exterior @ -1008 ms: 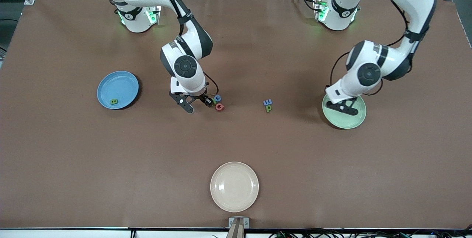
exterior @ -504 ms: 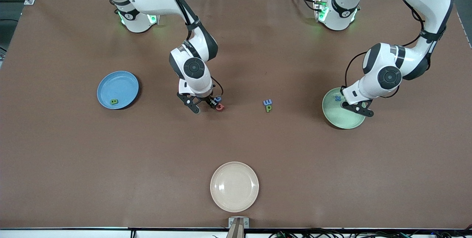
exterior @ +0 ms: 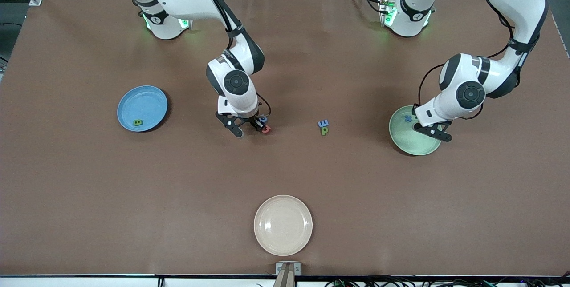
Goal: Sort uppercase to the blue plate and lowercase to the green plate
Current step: 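Carry the green n to the green plate while the right gripper grasps N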
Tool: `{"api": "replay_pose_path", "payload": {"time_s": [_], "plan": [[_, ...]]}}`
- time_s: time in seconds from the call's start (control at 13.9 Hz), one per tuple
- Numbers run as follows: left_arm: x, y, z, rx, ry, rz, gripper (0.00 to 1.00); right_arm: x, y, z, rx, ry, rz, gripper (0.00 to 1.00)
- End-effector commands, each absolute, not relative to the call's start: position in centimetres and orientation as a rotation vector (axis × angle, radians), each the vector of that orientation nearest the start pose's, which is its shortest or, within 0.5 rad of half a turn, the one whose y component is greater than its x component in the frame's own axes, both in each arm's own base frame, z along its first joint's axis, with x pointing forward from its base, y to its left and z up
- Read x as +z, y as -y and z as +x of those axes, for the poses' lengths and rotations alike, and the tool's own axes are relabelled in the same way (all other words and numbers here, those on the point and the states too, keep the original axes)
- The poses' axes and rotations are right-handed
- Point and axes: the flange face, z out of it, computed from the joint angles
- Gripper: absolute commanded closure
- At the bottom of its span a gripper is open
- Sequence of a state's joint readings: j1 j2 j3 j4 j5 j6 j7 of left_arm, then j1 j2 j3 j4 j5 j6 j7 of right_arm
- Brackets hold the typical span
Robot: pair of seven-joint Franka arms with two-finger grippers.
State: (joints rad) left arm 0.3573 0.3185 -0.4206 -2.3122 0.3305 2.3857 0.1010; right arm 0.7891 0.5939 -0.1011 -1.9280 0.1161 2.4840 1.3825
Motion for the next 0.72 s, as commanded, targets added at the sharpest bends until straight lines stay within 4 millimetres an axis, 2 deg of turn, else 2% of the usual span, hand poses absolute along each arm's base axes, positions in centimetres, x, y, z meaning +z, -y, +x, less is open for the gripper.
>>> {"api": "replay_pose_path", "payload": {"time_s": [0.0,0.07,0.22,0.36,0.5,0.65], "plan": [[22.1,5.4,50.0,0.252,-0.698,-2.959,0.02,17.1,-40.0,47.8,0.025,-1.195,-2.933,0.45],[22.9,6.9,50.1,0.224,-0.710,-2.954,0.02,17.1,-39.9,47.8,0.026,-1.198,-2.933,0.51],[24.2,10.4,50.3,0.166,-0.652,-2.973,0.01,17.1,-39.8,47.8,0.032,-1.195,-2.939,0.77],[25.6,14.6,50.7,0.098,-0.528,-3.015,0.01,17.0,-39.7,47.8,0.039,-1.170,-2.958,0.96],[26.6,19.0,51.1,0.046,-0.332,-3.082,0.01,17.4,-39.3,48.1,0.044,-1.078,-2.993,0.98],[27.2,23.9,51.2,0.019,-0.085,-3.140,0.01,18.6,-37.8,48.5,0.113,-0.990,-3.077,0.99]]}}
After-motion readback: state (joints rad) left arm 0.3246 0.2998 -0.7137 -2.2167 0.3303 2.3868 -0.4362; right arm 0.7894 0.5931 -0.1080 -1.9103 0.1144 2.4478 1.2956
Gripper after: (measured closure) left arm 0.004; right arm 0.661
